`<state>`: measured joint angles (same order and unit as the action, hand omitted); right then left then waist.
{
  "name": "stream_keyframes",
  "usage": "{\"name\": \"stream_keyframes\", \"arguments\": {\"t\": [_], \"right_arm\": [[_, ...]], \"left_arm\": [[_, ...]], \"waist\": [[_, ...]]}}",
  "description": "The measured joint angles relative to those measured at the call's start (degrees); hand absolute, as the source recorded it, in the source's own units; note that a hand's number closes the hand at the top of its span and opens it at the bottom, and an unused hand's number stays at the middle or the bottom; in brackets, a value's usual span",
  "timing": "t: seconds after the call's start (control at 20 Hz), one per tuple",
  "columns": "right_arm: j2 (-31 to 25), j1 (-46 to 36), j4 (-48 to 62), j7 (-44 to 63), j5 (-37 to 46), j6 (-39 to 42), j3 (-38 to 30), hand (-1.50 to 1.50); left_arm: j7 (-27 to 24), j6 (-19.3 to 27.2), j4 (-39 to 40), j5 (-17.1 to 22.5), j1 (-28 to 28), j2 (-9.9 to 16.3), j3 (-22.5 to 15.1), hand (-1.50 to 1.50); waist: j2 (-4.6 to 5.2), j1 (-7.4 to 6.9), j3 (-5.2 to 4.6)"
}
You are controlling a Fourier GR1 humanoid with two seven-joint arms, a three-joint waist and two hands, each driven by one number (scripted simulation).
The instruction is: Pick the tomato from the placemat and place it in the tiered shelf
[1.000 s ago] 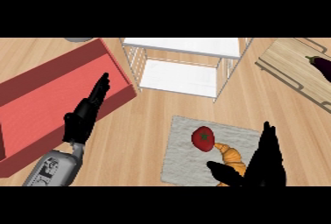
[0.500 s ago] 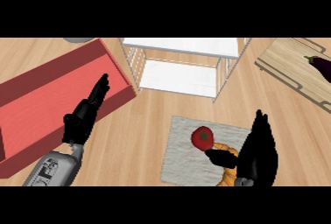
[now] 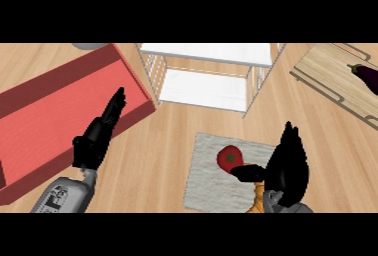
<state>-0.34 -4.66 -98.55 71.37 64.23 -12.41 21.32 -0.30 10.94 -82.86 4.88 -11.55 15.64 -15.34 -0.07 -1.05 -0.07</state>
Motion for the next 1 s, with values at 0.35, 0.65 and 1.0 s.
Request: {"name": "stream_keyframes", "arguments": {"t": [0.35, 0.65, 1.0], "right_arm": [[0.01, -1.57, 2.76, 0.02, -1.09, -0.09, -0.87, -1.5], [0.01, -2.39, 5.35, -0.02, -2.6, -1.08, -0.89, -1.5], [-0.07, -3.8, 7.72, -0.01, -4.5, -1.66, -0.81, -1.5]], "left_arm": [[-0.05, 0.06, 1.02, -0.37, -0.62, -0.2, 0.84, 0.0], [0.67, -0.18, 1.48, -0.56, -1.19, -0.39, 1.28, 0.0], [1.2, -0.79, 0.62, -0.46, -0.65, -0.41, 1.62, 0.0]], "waist": [[-0.18, 0.47, -0.02], [-0.3, 0.49, -0.09], [-0.43, 0.34, -0.19]]}}
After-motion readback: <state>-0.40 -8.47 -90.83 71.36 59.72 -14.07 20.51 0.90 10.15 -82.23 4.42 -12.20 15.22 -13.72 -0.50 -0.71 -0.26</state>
